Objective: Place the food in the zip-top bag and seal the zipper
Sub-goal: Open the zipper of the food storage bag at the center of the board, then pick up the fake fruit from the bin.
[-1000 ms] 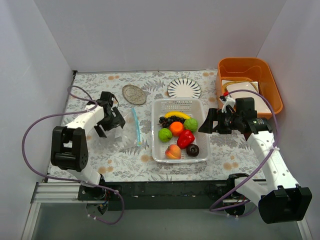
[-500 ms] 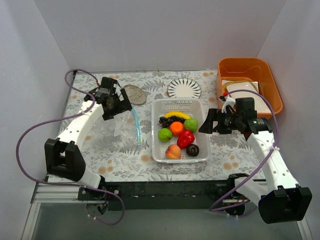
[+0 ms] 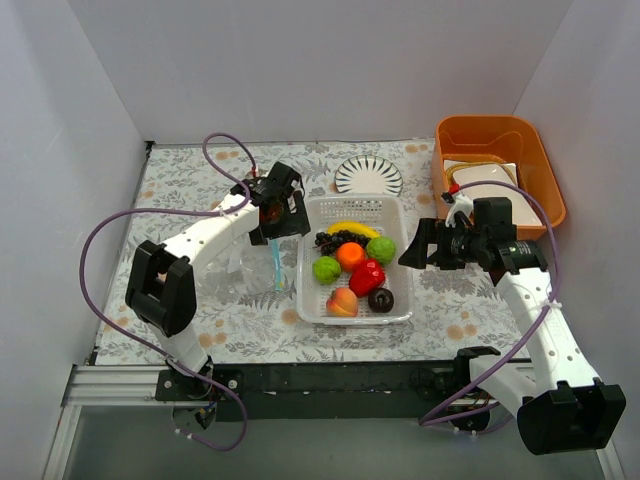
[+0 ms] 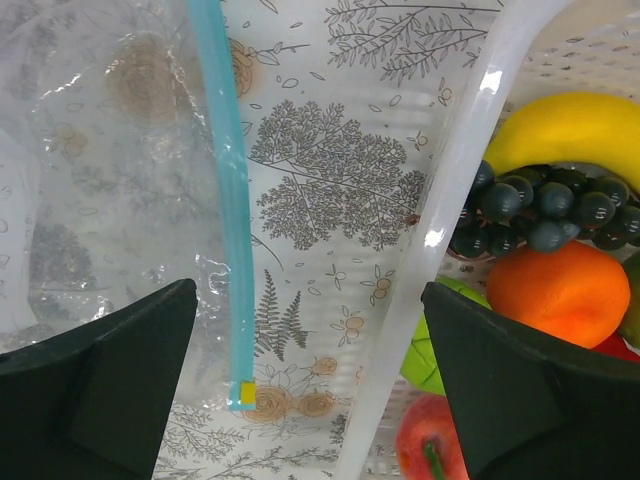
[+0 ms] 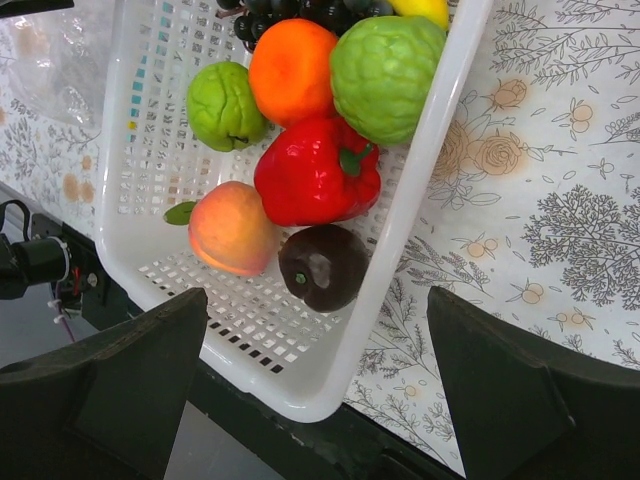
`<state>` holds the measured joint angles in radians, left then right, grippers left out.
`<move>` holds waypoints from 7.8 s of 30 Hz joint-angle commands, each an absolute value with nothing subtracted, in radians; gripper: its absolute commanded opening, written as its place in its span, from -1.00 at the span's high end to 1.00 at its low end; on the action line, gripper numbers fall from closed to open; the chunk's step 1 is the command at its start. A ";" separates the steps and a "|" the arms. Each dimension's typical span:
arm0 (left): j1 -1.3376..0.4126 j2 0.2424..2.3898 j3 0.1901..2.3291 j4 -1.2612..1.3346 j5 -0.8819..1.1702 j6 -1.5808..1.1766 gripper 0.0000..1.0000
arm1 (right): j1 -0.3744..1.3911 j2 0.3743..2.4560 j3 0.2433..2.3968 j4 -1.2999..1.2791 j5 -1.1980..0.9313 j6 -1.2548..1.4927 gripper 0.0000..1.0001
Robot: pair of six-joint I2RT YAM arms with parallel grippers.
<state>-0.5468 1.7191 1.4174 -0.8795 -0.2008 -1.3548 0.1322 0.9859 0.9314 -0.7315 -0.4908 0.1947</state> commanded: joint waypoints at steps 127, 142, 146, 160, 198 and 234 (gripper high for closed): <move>-0.523 1.181 1.224 -1.005 -0.342 -1.468 1.00 | 0.821 1.721 1.442 -0.239 -0.259 0.511 0.97; -0.523 1.143 1.178 -1.000 -0.362 -1.508 1.00 | 0.827 1.720 1.476 -0.344 -0.107 0.442 0.97; -0.523 1.132 1.160 -0.992 -0.367 -1.499 1.00 | 0.827 1.717 1.485 -0.341 -0.158 0.437 0.97; -0.523 1.157 1.097 -0.850 -0.324 -1.454 1.00 | 0.828 1.657 1.467 -0.334 -0.181 0.480 -0.44; -0.497 1.161 1.006 -0.755 -0.181 -1.420 1.00 | 0.707 1.937 1.480 -0.512 0.167 0.325 -0.53; -0.489 1.164 1.040 -0.755 -0.169 -1.417 1.00 | 0.663 1.611 1.364 -0.411 -0.005 0.347 0.97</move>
